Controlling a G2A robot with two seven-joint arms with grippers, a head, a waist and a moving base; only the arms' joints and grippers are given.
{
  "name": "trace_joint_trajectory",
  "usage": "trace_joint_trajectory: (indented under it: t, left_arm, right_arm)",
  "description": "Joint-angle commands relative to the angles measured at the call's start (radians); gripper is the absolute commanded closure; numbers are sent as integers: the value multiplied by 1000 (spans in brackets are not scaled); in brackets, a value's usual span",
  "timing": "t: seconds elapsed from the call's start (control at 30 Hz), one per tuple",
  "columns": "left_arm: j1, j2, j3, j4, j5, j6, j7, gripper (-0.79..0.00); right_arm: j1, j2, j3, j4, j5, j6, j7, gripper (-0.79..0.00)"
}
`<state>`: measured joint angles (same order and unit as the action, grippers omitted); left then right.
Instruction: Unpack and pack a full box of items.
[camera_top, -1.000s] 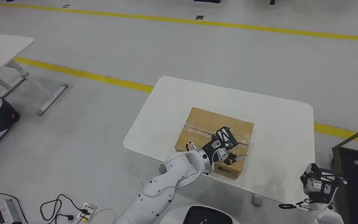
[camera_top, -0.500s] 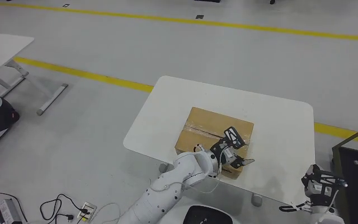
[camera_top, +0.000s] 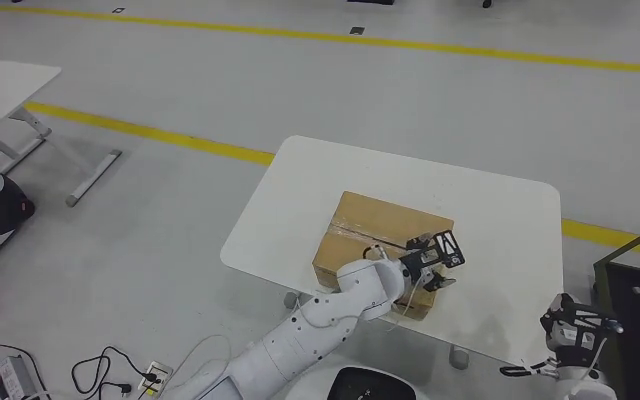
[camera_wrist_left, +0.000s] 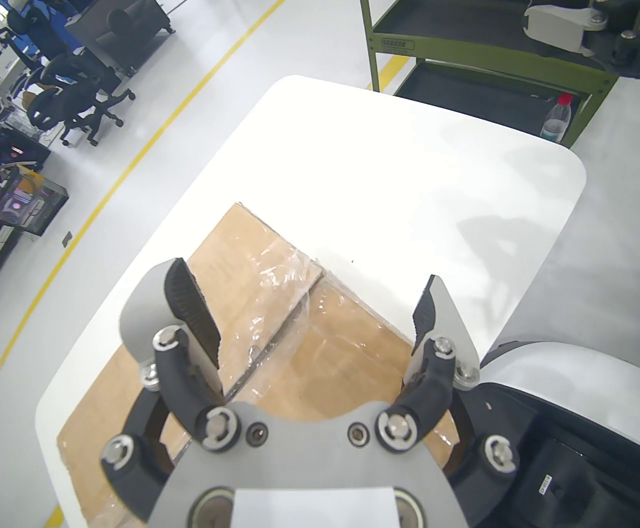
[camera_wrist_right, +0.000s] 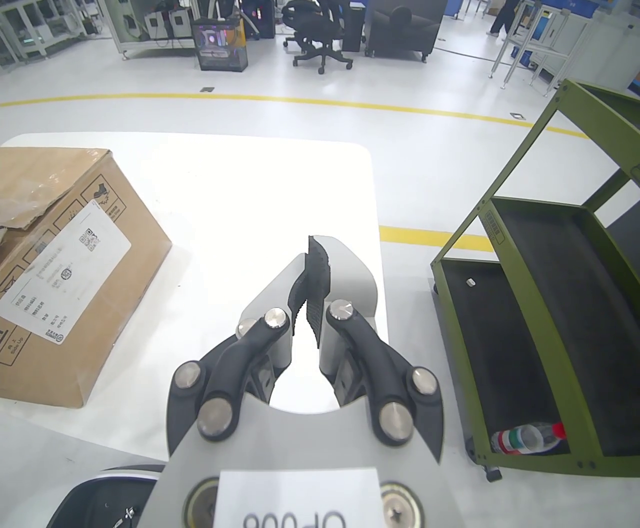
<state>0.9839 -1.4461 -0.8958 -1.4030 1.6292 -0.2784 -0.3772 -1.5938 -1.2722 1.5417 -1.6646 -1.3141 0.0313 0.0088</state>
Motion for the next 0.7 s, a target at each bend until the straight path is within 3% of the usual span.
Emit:
trace_joint_trajectory:
  t: [0.0, 0.17, 0.27, 0.33, 0.43, 0.67]
  left_arm:
    - [-14, -4, 9, 17, 24, 21, -4, -252]
    - [-36, -11, 22, 53, 53, 40, -10, -194]
    - [-41, -13, 28, 62, 64, 39, -17, -228]
    - [-41, -15, 32, 65, 66, 36, -23, -206]
    - [-41, -18, 38, 65, 74, 36, -31, -320]
    - [-37, -22, 42, 51, 79, 23, -51, -400]
  right_arm:
    - [3, 0, 2, 3, 0, -2, 0, 0]
    - [7, 0, 3, 9, 3, -7, 0, 0]
    - [11, -1, 4, 13, 6, -10, 1, 0]
    - [14, -1, 4, 15, 8, -14, 4, 0]
    - [18, -1, 5, 19, 10, -18, 4, 0]
    - [24, -1, 8, 27, 12, -21, 3, 0]
